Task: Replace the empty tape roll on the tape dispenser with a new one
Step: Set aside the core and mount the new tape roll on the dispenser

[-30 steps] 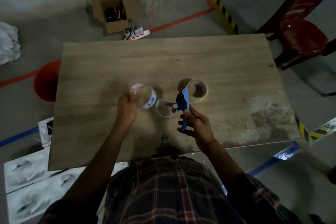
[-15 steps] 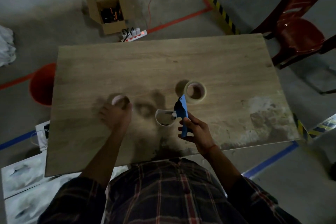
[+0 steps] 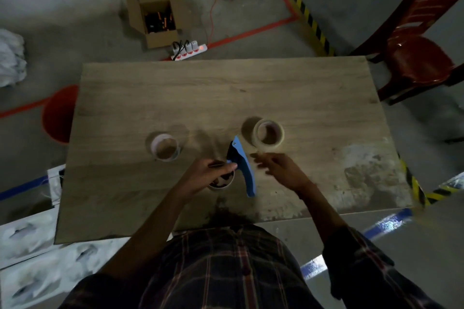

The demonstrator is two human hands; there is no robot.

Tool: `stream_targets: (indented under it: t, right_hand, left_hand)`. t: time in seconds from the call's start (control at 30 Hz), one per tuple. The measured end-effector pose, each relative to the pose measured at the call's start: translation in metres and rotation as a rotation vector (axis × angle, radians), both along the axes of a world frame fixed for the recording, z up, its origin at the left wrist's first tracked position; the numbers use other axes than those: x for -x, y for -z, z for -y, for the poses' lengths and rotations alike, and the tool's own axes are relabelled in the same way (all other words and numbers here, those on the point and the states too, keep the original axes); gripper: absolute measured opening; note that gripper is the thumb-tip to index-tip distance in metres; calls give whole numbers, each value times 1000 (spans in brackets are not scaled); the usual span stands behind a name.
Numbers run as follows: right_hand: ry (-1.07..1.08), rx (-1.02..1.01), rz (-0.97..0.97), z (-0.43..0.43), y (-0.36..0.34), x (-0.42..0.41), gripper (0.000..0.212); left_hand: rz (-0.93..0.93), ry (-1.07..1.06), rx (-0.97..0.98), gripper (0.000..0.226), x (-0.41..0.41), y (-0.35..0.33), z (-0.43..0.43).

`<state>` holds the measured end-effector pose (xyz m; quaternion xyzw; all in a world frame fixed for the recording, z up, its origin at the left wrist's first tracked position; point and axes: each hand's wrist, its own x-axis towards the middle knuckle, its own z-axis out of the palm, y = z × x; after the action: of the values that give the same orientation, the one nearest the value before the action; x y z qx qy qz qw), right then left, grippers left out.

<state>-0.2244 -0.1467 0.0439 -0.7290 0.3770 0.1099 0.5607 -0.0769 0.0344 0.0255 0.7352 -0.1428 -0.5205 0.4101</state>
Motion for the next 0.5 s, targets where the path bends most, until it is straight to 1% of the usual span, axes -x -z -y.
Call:
stream_targets:
  t: [0.07, 0.1, 0.17, 0.2, 0.23, 0.27, 0.3, 0.37, 0.43, 0.5]
  right_hand:
    - [-77, 480, -21, 30, 16, -8, 12]
    - [-163, 659, -62, 45, 26, -12, 18]
    - [-441, 853, -212, 68, 44, -18, 41]
    - [-589, 919, -275, 76, 52, -20, 45]
    - [-730, 982, -316, 81, 58, -22, 44]
    - [-833, 1034, -332, 82, 64, -24, 40]
    - [-888, 1072, -336, 84, 69, -24, 34]
    - [-865, 1071, -331, 89, 78, -25, 29]
    - [-745, 987, -286, 91, 81, -23, 37]
    - [-489, 843, -128, 85, 77, -16, 62]
  left_hand:
    - [-5, -36, 3, 36, 2, 0, -2]
    - [-18, -67, -5, 35, 4, 0, -2]
    - [-93, -152, -28, 35, 8, 0, -3]
    - [-153, -206, -31, 36, 9, 2, -3]
    - [-219, -268, -33, 36, 11, 2, -3]
    - [-281, -332, -28, 35, 12, 1, -2]
    - [-346, -390, -16, 32, 13, -1, -1]
    - [-470, -470, 24, 21, 13, -3, 2]
    - [-521, -497, 33, 16, 12, -5, 3]
    - [-483, -496, 37, 21, 8, -1, 2]
